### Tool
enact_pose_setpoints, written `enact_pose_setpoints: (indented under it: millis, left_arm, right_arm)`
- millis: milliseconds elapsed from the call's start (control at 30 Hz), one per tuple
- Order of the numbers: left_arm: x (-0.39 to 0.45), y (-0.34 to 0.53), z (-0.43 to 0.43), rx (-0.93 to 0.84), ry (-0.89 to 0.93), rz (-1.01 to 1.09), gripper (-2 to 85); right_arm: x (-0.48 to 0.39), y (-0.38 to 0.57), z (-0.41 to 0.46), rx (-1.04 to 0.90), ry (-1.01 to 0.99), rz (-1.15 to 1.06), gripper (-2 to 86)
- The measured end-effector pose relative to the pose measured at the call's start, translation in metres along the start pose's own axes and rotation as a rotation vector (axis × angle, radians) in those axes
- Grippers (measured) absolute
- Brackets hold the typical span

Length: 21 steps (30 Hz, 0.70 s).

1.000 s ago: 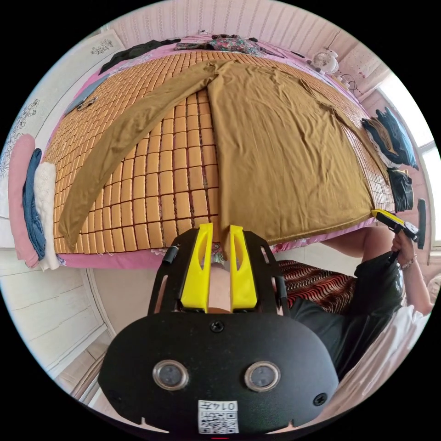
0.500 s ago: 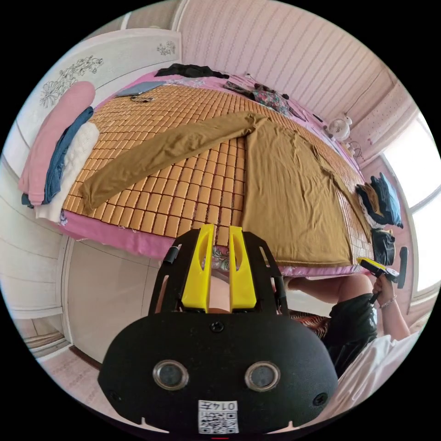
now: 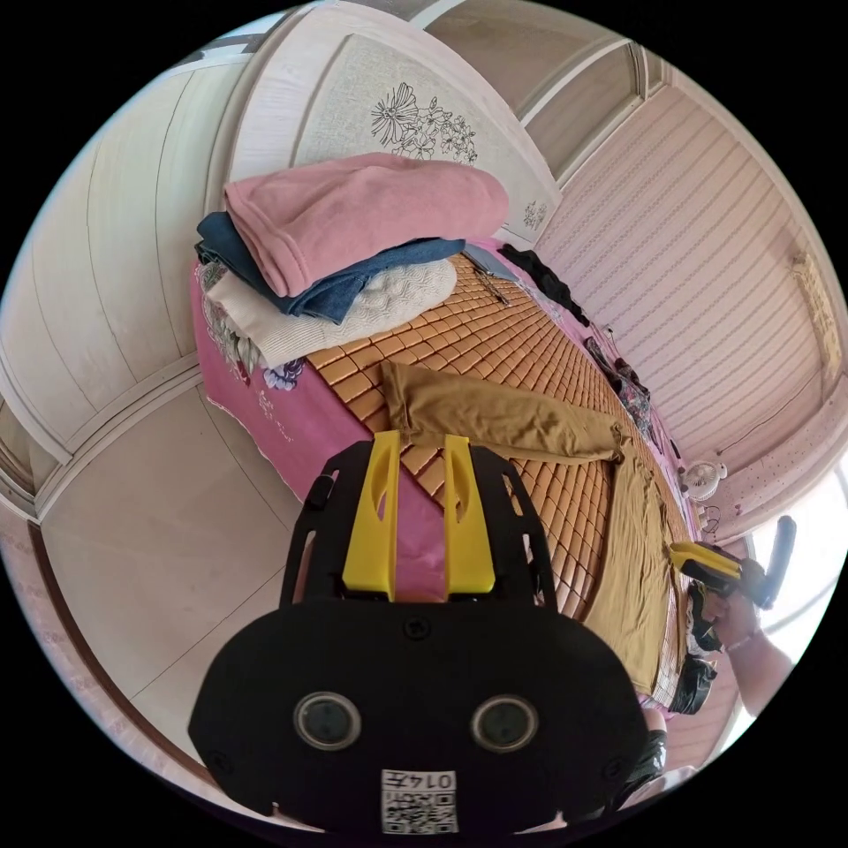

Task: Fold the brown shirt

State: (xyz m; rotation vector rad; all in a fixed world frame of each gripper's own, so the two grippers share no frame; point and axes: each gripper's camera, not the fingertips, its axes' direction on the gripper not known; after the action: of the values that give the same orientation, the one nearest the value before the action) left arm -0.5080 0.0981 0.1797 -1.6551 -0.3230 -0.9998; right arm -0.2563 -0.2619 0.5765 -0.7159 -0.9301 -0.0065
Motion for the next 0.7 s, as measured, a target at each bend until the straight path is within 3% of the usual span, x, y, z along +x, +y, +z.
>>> enact_pose_setpoints:
  millis: [233, 400, 567, 700]
  left_arm:
    - [-0.005, -0.013, 0.038, -0.024, -0.102, 0.035, 8.0]
    - [0.004, -0.012, 0.051, -0.014, -0.170, 0.122, 5.9]
    - [0.016, -0.006, 0.056, -0.006, -0.192, 0.182, 3.5]
    - [0.019, -0.003, 0.060, -0.002, -0.172, 0.178, 1.8]
  right_arm:
    - [-0.062, -0.122, 0.072, -0.072, -0.053, -0.216, 8.0]
    - [-0.093, -0.178, 0.117, -0.105, 0.039, -0.301, 7.4]
    - [-0.117, -0.184, 0.151, -0.146, 0.186, -0.426, 5.2]
    - [-0.120, -0.175, 0.150, -0.146, 0.126, -0.434, 3.4]
